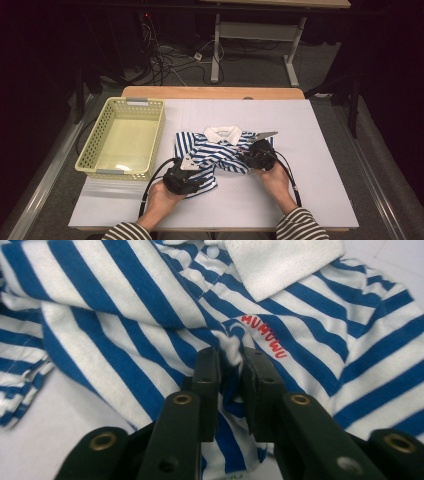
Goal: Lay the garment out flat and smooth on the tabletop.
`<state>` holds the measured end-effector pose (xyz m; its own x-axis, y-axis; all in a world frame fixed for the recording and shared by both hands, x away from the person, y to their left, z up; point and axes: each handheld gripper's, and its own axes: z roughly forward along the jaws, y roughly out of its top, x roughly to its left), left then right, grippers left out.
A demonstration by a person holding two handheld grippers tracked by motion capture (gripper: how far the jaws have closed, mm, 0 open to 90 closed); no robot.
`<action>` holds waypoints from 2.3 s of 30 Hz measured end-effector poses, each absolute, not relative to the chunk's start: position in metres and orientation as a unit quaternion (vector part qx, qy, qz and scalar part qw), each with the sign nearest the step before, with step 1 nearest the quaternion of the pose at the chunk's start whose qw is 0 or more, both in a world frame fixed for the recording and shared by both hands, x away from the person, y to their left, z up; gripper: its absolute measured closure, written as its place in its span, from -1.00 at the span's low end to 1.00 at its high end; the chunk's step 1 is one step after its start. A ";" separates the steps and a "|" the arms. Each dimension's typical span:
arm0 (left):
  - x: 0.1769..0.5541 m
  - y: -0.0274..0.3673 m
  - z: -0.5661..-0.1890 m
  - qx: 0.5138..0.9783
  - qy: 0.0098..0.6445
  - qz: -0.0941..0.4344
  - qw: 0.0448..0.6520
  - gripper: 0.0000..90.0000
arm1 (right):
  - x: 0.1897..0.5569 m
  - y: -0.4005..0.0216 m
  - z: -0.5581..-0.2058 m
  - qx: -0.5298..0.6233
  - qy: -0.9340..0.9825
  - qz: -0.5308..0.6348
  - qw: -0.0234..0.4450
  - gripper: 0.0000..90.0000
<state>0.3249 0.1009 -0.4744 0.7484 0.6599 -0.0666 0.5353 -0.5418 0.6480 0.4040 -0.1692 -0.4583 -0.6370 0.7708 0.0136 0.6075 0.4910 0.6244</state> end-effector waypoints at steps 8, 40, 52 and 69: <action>0.328 0.100 -0.480 0.875 0.351 0.083 0.321 0.16 | 0.366 -0.190 -0.443 0.380 0.846 0.349 0.136 0.61; 0.329 0.098 -0.482 0.878 0.345 0.088 0.319 0.09 | 0.374 -0.138 -0.455 0.344 0.872 0.325 0.127 0.82; 0.328 0.097 -0.483 0.879 0.343 0.090 0.319 0.08 | 0.375 -0.134 -0.461 0.346 0.876 0.317 0.112 0.68; 0.326 0.092 -0.484 0.880 0.337 0.085 0.325 0.12 | 0.374 -0.128 -0.471 0.338 0.885 0.295 0.125 0.97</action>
<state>0.3263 0.0922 -0.4839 0.7587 0.6478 -0.0684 0.5367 -0.5621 0.6292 0.3743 -0.1284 -0.4714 -0.7405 0.6717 -0.0227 0.5235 0.5976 0.6073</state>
